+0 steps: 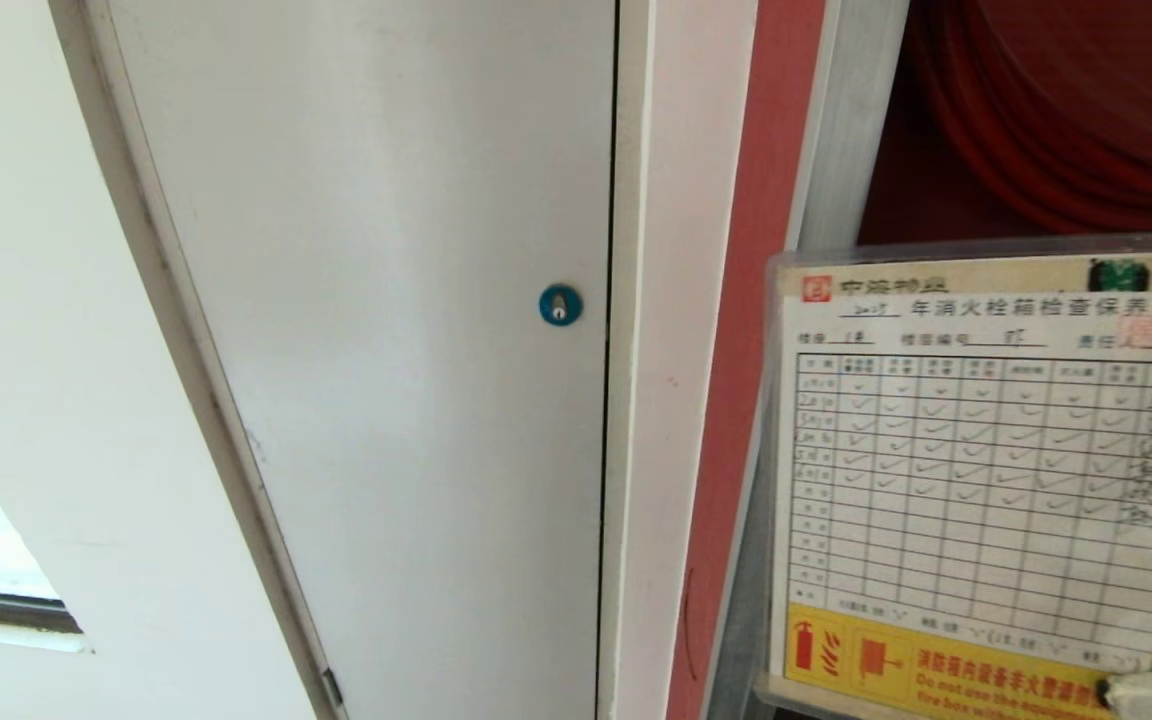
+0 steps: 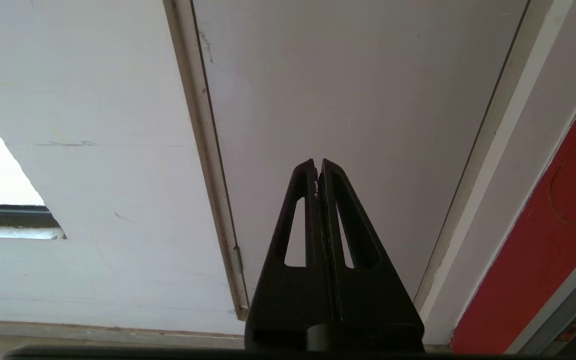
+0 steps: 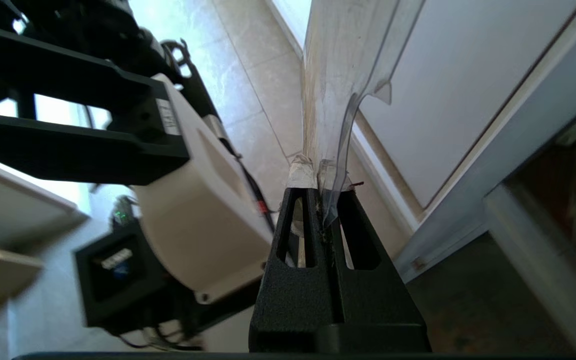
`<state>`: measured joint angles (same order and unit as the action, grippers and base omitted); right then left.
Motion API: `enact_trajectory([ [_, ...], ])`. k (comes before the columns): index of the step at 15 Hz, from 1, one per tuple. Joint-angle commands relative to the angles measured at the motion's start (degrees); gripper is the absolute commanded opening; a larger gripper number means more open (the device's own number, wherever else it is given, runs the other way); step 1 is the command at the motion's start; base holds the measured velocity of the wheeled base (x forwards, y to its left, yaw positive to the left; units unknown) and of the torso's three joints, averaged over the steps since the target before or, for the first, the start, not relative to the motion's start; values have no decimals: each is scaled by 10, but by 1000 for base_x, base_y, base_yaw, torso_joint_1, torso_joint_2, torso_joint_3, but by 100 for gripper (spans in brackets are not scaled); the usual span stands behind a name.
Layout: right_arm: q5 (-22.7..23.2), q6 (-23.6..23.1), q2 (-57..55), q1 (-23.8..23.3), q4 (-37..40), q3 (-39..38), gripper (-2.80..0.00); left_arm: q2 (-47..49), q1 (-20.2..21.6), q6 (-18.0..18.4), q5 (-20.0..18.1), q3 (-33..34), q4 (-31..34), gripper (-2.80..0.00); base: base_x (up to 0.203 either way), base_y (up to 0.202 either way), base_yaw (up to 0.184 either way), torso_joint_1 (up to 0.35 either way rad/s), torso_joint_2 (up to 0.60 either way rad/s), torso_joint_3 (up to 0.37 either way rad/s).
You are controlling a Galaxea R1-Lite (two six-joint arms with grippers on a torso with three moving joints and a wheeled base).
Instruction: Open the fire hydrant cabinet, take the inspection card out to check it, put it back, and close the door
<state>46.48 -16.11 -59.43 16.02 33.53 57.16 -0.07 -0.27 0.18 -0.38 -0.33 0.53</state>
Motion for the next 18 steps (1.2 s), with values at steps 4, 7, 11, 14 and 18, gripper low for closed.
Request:
enact_trajectory([
  [4,3,-36,-140,113,-162,0,-280,1,0,0,0,0,0,-280,0,0,0,0,0,0],
  [7,1,70,-173,166,-270,3,-280,1,0,0,-1,0,0,-280,0,0,0,0,0,0],
  [11,0,206,-149,209,-334,-8,-280,1,0,0,0,1,0,-280,0,0,0,0,0,0],
  [14,0,223,-126,219,-334,-28,-280,0,0,0,0,0,0,-280,0,0,0,0,0,0],
  [18,0,219,-112,220,-334,-52,-280,1,0,0,-1,0,0,-280,0,0,0,0,0,0],
])
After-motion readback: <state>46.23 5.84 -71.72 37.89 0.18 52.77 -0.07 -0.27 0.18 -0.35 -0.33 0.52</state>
